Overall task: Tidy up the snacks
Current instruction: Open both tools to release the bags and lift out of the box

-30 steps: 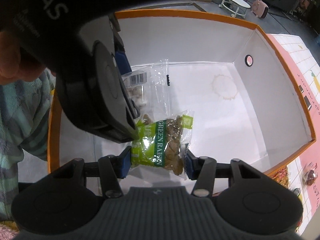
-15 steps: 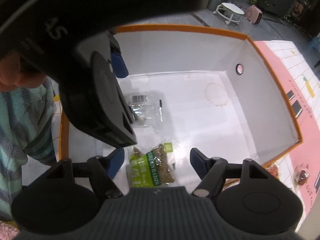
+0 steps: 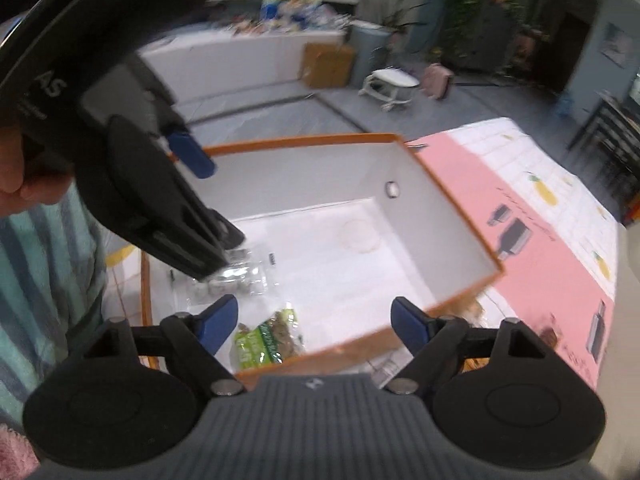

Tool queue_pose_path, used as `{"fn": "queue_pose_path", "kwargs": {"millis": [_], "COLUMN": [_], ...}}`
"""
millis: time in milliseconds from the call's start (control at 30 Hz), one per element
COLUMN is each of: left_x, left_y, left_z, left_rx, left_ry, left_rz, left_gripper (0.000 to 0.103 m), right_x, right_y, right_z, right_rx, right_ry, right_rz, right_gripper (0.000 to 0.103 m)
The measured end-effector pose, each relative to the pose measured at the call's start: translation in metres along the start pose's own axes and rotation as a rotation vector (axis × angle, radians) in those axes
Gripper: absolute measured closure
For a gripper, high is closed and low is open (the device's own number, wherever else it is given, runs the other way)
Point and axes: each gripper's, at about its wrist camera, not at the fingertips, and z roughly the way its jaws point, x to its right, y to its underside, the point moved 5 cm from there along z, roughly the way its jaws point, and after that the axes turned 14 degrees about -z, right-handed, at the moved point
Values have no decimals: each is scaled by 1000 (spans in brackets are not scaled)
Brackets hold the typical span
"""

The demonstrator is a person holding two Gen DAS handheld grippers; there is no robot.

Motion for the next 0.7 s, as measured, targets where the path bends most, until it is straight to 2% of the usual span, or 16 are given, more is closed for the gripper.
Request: {"fn": "queue_pose_path", "kwargs": {"millis": [267, 500, 700], "left_x": [34, 74, 110], "left_y": [8, 28, 44], "left_z": [-35, -59, -59], "left_rx": [109, 135, 100], "left_ry": [78, 209, 303], "left_rz": [15, -11, -12], "left_gripper": [29, 30, 30], "right_x": [9, 9, 5], "right_y": [51, 93, 133], "right_z": [-46, -78, -77], "right_rx": [53, 79, -12], "right_ry": [99, 162, 205], "right_rz": [190, 270, 260], "right_gripper": [22, 22, 22]}}
